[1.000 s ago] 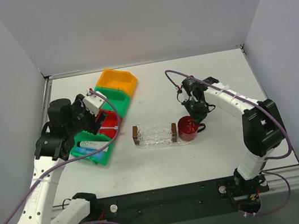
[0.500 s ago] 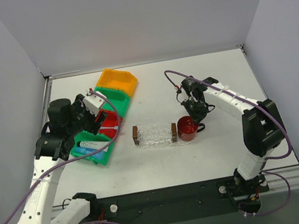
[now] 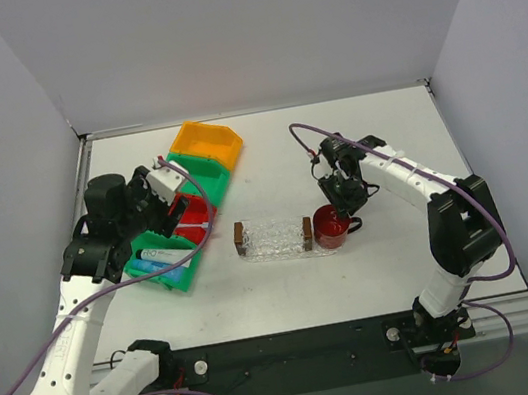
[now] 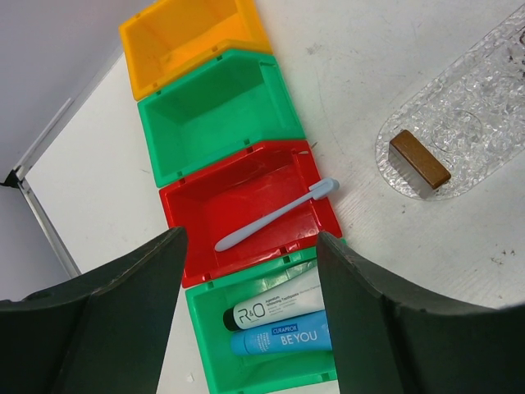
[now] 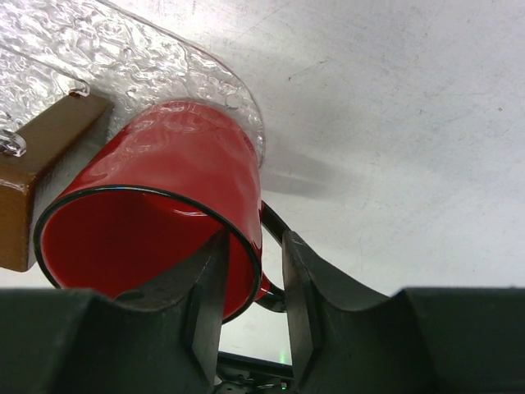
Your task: Prepare toiletry sets of a toothbrush and toothpaste on the tray
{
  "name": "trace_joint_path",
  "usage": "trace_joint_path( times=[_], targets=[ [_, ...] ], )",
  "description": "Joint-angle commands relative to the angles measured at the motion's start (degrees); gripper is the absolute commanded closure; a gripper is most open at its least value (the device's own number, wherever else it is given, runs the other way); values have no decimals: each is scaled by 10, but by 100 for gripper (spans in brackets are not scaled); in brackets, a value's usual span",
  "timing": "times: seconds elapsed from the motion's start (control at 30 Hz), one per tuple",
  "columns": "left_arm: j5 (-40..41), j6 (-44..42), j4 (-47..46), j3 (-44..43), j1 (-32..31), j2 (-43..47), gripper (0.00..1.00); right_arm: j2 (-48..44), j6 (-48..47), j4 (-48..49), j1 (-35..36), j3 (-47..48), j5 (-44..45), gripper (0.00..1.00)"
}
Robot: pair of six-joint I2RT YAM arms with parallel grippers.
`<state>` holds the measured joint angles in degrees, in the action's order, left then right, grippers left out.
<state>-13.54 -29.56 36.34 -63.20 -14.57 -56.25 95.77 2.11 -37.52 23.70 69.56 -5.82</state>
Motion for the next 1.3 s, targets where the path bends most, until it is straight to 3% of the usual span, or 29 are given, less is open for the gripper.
trace_joint_path(
  times=[0.0,0.2,0.47,0.5,0.7,0.83,1.1,1.27],
  targets=[
    [-3,2,-21,6,2,10,26,-35,-7,-24,-1,34,3,71],
    [3,12,-37,19,2,3,25,-69,-16,-34,-8,69,-6,67],
    [3,17,-38,19,2,-32,25,-136,-39,-42,-12,112,-3,55],
    [1,15,-36,20,2,-34,25,-142,-47,-42,-12,113,-9,49],
    [10,9,-17,15,3,-65,20,-184,-80,-39,-13,94,-38,43],
    [0,-36,13,17,5,-70,14,-214,-92,-16,-14,52,-83,41],
    [-51,-131,146,13,11,-86,12,-267,-119,17,-14,-11,-138,40],
    [-33,-132,125,66,10,-72,7,-269,-124,23,-14,-23,-131,40]
  ],
)
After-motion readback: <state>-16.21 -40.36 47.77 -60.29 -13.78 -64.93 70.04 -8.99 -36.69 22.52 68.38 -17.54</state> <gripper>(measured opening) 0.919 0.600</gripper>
